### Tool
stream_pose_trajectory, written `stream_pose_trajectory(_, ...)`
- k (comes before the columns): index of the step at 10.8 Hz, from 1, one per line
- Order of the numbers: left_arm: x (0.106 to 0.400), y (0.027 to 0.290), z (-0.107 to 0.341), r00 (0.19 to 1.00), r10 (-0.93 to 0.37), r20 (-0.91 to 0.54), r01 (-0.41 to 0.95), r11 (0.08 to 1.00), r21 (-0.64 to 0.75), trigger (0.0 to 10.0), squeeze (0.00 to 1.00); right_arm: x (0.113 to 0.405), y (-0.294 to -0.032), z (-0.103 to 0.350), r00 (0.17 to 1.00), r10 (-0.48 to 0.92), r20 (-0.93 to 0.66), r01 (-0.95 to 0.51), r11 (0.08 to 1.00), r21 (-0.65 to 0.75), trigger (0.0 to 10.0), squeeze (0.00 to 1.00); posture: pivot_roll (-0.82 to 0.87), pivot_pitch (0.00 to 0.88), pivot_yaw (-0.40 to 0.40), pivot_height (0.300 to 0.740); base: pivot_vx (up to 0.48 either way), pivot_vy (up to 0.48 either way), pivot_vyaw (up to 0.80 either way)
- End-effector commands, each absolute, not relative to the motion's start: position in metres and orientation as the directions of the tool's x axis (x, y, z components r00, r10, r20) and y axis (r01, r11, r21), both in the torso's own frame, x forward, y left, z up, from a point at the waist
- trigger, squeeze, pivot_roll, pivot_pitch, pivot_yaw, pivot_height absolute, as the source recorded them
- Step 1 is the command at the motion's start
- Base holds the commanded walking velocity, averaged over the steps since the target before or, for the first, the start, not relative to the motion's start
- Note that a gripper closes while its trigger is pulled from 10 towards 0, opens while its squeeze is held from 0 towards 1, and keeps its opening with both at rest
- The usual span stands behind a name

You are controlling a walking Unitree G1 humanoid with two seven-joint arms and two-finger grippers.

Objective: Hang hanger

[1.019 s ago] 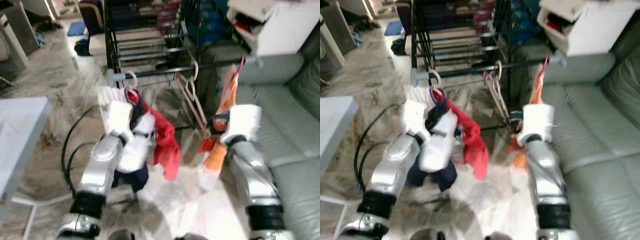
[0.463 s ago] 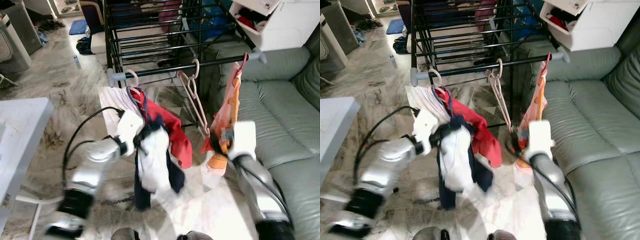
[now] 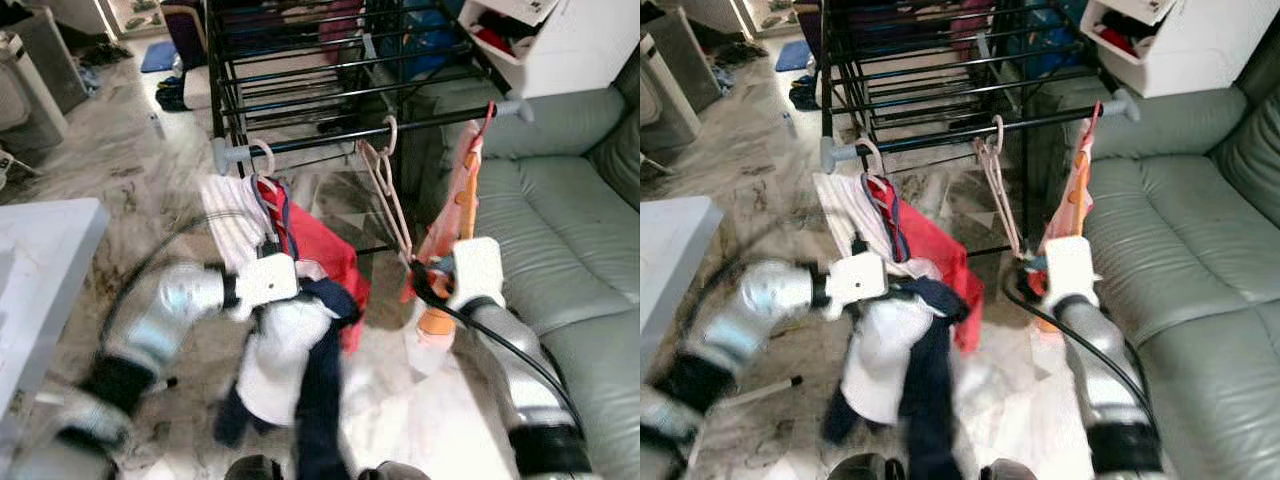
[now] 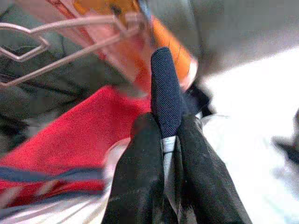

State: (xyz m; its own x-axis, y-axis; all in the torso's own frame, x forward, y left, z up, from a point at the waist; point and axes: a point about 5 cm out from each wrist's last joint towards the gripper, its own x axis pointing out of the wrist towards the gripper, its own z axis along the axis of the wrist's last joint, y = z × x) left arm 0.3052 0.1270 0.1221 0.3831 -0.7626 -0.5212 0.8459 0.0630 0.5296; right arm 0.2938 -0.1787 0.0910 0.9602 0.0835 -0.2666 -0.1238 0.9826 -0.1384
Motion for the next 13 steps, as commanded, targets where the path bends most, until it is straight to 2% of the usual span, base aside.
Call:
stream_pose_trajectory(1,0.307,0.133,0.125,0.385,-0.73,-0.564,0.824,-0.003,0.567,10.0,0.0,0.298,-0.172,0.093,0.956,0.094,-0.278,-0.139,0.979,-0.147,10.0,0.0,-0.09,0.053,0.055,0.74,0.0,0.0,0.0)
stream_pose_trajectory(2,0.313,0.134,0.133,0.42,-0.719,-0.553,0.785,-0.019,0.62,10.0,0.0,0.302,-0.166,0.095,0.958,0.11,-0.266,-0.153,0.977,-0.148,10.0,0.0,-0.09,0.052,0.058,0.74,0.0,0.0,0.0)
stream_pose_trajectory(3,0.326,0.132,0.14,0.525,-0.715,-0.461,0.734,0.107,0.671,10.0,0.0,0.301,-0.167,0.089,0.954,0.094,-0.283,-0.142,0.978,-0.152,10.0,0.0,-0.08,0.037,0.058,0.74,0.0,0.0,0.0)
stream_pose_trajectory(4,0.349,0.13,0.16,0.707,-0.665,-0.239,0.587,0.364,0.723,10.0,0.0,0.299,-0.172,0.083,0.952,0.058,-0.302,-0.112,0.98,-0.164,10.0,0.0,-0.08,0.028,0.059,0.74,0.0,0.0,0.0)
stream_pose_trajectory(5,0.351,0.126,0.165,0.724,-0.671,-0.159,0.596,0.491,0.635,10.0,0.0,0.298,-0.176,0.081,0.952,0.034,-0.304,-0.088,0.982,-0.166,10.0,0.0,-0.09,0.023,0.057,0.74,0.0,0.0,0.0)
stream_pose_trajectory(6,0.338,0.118,0.151,0.646,-0.736,-0.205,0.684,0.439,0.582,10.0,0.0,0.298,-0.184,0.079,0.952,-0.011,-0.306,-0.042,0.985,-0.167,10.0,0.0,-0.09,0.018,0.059,0.74,0.0,0.0,0.0)
stream_pose_trajectory(9,0.328,0.121,0.121,0.675,-0.709,-0.205,0.721,0.575,0.386,10.0,0.0,0.299,-0.194,0.08,0.958,-0.084,-0.273,0.056,0.992,-0.109,10.0,0.0,-0.09,0.021,0.06,0.74,0.0,0.0,0.0)
stream_pose_trajectory(11,0.321,0.121,0.119,0.667,-0.72,-0.193,0.73,0.578,0.366,10.0,0.0,0.298,-0.19,0.077,0.957,-0.067,-0.281,0.036,0.993,-0.116,10.0,0.0,-0.09,0.031,0.052,0.74,0.0,0.426,-0.62)
stream_pose_trajectory(13,0.321,0.12,0.119,0.663,-0.723,-0.195,0.733,0.574,0.366,10.0,0.0,0.303,-0.19,0.082,0.966,-0.067,-0.25,0.035,0.991,-0.13,10.0,0.0,-0.09,0.034,0.055,0.74,0.0,0.48,0.0)
